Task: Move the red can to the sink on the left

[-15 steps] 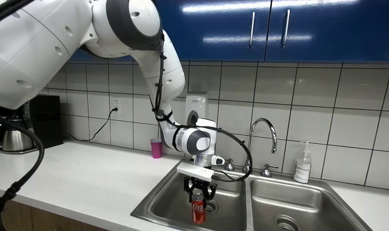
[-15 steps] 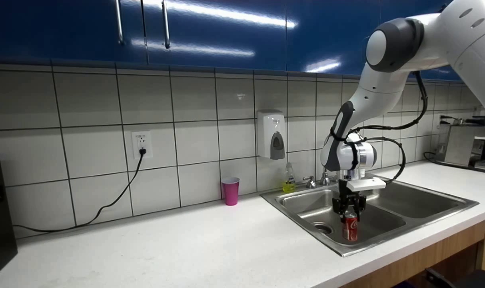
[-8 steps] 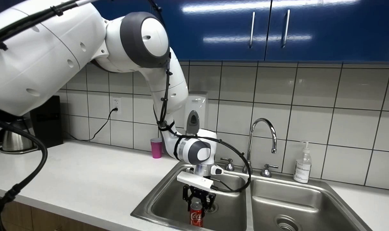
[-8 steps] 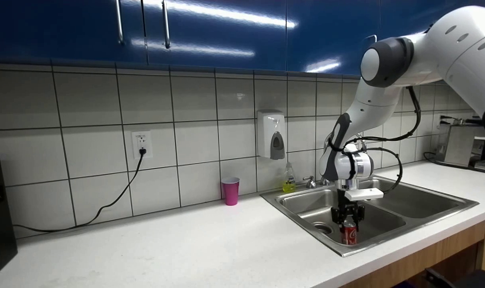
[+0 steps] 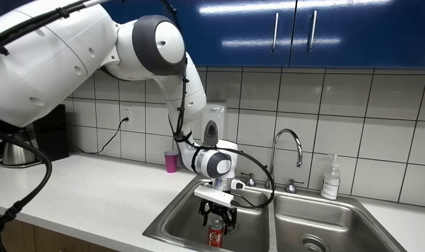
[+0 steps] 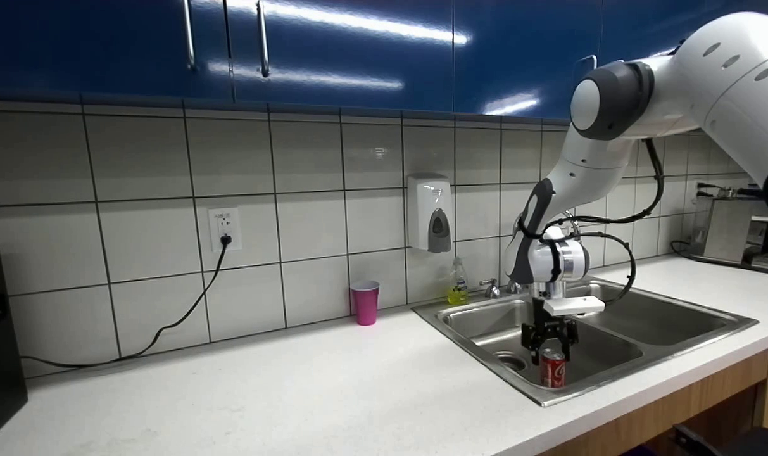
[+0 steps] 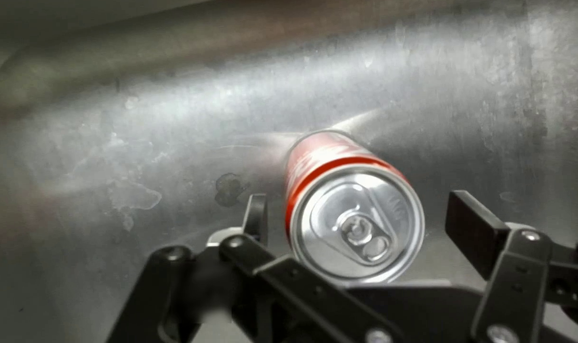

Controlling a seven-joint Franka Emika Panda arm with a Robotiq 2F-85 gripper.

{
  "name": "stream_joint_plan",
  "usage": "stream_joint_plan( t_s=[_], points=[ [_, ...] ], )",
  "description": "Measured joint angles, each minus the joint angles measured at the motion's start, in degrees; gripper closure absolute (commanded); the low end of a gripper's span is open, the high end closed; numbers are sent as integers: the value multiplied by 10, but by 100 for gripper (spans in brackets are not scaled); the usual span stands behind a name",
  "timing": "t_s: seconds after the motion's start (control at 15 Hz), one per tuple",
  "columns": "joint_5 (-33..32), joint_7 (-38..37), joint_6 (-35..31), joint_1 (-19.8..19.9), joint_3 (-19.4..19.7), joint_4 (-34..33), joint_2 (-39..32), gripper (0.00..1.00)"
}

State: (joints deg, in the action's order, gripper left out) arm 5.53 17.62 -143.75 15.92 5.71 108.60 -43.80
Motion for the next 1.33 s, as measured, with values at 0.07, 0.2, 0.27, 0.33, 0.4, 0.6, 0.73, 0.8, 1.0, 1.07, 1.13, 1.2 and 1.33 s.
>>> stream_joint_plan(
  t_s=[0.07,0.2,0.27,0.33,0.4,0.6,0.73,0.8,1.0,1.07,1.13,1.2,1.33],
  points=[
    [0,-3,0,-1,0,0,4,0],
    [-1,-12,-1,-6,0,0,18,0],
    [-1,-18,-1,-8,0,1,28,0],
    [-1,-24,-1,-11,0,2,40,0],
    [-1,-29,-1,-14,0,5,52,0],
    [-3,-33,0,-24,0,19,92,0],
    [-6,-33,0,-33,0,38,120,0],
    [-10,-33,0,-38,-1,50,135,0],
    [-18,-33,2,-59,-1,101,184,0],
    [-21,-34,3,-65,-1,121,200,0],
    [-25,-34,3,-72,-1,141,217,0],
    [-29,-36,5,-78,-2,161,233,0],
    [-38,-39,12,-90,-4,202,266,0]
  ],
)
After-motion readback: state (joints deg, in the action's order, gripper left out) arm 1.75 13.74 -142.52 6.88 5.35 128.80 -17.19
